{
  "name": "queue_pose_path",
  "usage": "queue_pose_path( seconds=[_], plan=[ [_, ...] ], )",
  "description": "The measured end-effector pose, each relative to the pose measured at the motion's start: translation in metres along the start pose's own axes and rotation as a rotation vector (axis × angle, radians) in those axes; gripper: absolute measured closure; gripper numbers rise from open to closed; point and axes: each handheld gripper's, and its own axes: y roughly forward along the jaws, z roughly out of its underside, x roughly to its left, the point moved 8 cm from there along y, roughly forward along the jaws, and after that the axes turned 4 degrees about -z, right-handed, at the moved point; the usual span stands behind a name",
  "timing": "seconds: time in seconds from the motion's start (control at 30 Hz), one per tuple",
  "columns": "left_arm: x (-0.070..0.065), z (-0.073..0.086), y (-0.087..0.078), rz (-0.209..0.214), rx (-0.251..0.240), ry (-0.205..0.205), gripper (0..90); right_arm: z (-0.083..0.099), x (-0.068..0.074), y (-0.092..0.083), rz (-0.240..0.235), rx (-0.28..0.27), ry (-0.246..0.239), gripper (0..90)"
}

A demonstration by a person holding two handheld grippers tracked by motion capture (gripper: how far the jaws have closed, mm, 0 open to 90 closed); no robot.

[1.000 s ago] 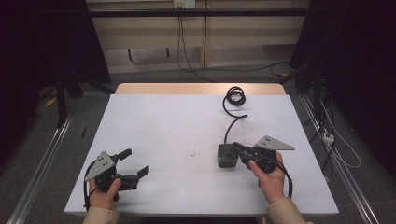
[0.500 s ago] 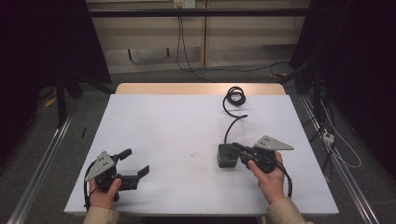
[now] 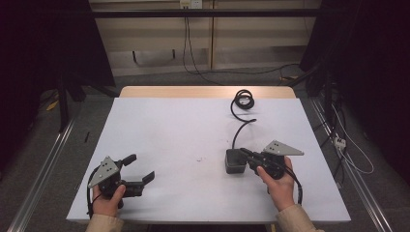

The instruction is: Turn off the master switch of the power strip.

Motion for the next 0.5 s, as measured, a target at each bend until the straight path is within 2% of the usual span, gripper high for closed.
queue_pose_path(
  seconds=[0.5],
  plan=[
    [0.0009, 0.0001, -0.0003, -0.004, 0.001, -0.002, 4.8, 0.0013, 0.0028, 0.0062, -0.011, 0.026, -0.007, 89.2]
  ],
)
